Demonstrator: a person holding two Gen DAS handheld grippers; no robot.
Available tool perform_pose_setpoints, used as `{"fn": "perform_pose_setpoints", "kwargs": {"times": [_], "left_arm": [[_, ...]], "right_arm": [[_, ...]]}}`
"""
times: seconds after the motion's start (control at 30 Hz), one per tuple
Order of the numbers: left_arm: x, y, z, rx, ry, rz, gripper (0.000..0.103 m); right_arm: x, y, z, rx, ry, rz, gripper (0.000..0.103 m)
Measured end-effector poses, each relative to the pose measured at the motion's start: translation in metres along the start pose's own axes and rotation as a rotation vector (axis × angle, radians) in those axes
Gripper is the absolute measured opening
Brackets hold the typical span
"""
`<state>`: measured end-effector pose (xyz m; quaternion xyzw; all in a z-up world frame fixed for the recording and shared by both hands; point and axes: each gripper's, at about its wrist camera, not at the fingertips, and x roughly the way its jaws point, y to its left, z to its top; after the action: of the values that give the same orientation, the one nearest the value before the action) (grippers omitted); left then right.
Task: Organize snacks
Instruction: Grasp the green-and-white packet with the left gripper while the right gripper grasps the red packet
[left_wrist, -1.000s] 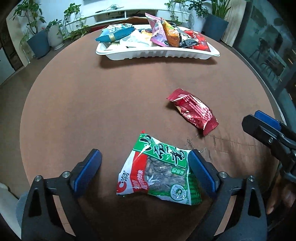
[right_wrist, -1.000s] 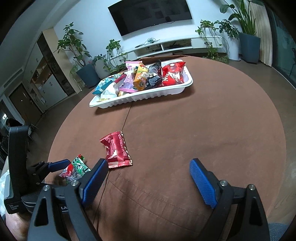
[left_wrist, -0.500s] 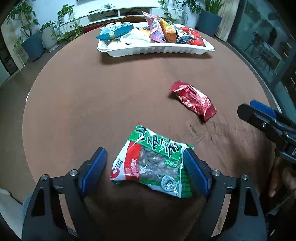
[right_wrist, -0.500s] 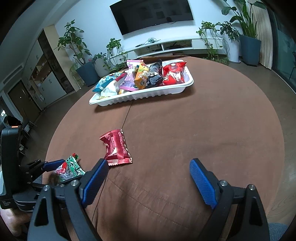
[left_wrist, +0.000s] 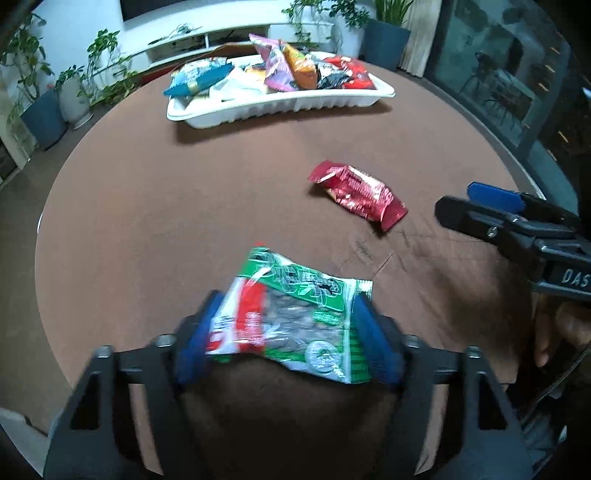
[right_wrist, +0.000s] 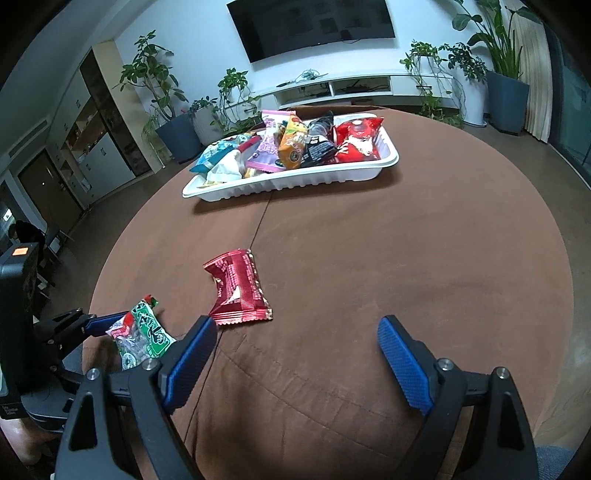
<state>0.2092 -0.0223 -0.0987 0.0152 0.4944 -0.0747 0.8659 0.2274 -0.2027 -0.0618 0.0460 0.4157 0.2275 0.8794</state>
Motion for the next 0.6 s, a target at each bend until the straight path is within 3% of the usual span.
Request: {"fn": "perform_pose_setpoints", "kwargs": {"times": [0.23,0.3,0.43,0.6], "left_arm": [[-0.002,0.006,0.000,0.004,-0.020,-0.074,0.040],[-0.002,0.005,0.000,-0.002,-0.021,-0.108,0.028],[-0.002,0.004,0.002,0.002,-0.019,-0.122,0.026],[-0.003,0.009,0.002,-0.019,-0.023,-0.132,0.025]], "right_arm": [[0.002,0.012,0.004,-0.055,0.007,-0.010,0.086],[0.004,0.016,0.008,-0.077,0.014,-0.014,0.083],[0.016,0.033,0.019,-0.167,0.047,-0.039,0.070],[0.045,0.056,0.030,-0.281,0.126,-0.045,0.066]]}}
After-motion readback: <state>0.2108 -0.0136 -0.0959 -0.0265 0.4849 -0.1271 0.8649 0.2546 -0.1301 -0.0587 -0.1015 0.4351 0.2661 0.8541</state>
